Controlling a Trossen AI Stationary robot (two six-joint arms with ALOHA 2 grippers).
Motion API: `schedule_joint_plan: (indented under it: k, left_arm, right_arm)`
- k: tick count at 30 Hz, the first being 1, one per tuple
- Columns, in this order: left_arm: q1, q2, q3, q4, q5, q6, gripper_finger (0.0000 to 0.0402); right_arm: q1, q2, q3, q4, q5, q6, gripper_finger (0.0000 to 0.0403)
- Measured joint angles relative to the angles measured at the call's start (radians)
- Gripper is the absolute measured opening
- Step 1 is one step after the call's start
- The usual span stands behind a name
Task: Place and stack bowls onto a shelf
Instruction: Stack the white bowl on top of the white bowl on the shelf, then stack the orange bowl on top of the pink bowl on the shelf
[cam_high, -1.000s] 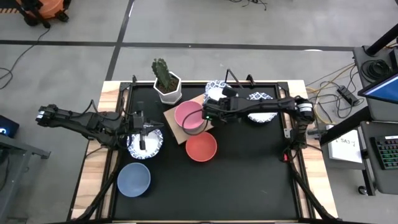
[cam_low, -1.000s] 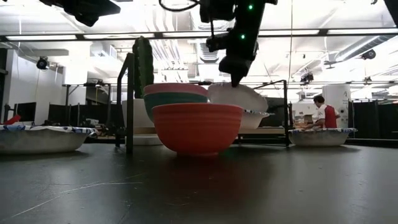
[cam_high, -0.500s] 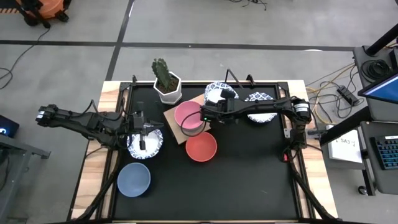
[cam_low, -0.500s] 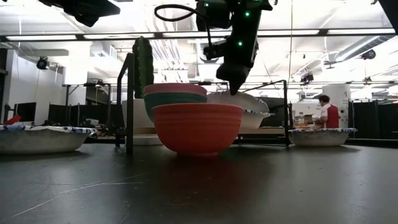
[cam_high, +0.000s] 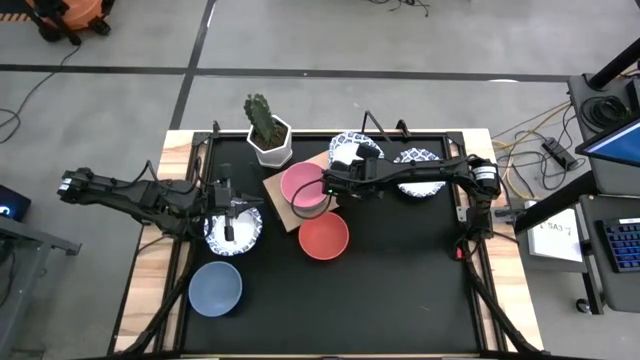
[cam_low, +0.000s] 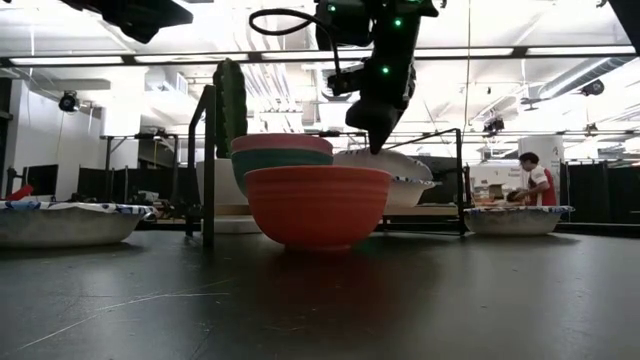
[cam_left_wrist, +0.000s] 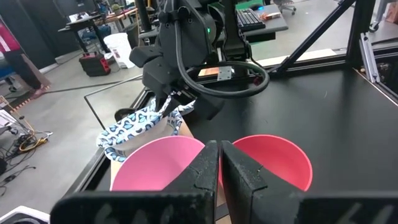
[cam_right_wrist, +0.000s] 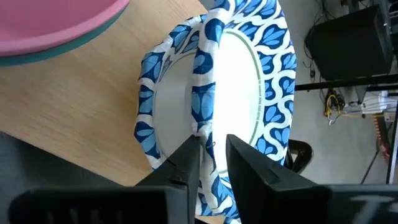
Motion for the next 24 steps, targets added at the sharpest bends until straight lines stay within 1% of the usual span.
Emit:
schedule_joint_plan:
  k: [5,12,15,19,24]
  left_arm:
    - [0.000,0.000,0.000,-0.003,0.000,0.000,0.0000]
    - [0.000,0.000,0.000,-0.002,0.000,0.000,0.0000]
    - [0.000,0.000,0.000,-0.002,0.000,0.000,0.0000]
    - [0.000,0.000,0.000,-0.004,0.000,0.000,0.0000]
    - [0.000,0.000,0.000,-0.015,0.000,0.000,0.0000]
  right_arm:
    - [0.005,-0.005,0.011,-0.006,-0.003,0.039,0.0079]
    - [0.009,-0.016,0.070,-0.013,-0.046,0.049,0.0079]
    - [0.009,-0.016,0.095,-0.023,-0.045,0.054,0.0080]
    - [0.009,-0.017,0.125,-0.024,-0.044,0.108,0.0079]
    - [0.025,-0.041,0.125,0.005,-0.035,0.143,0.0074]
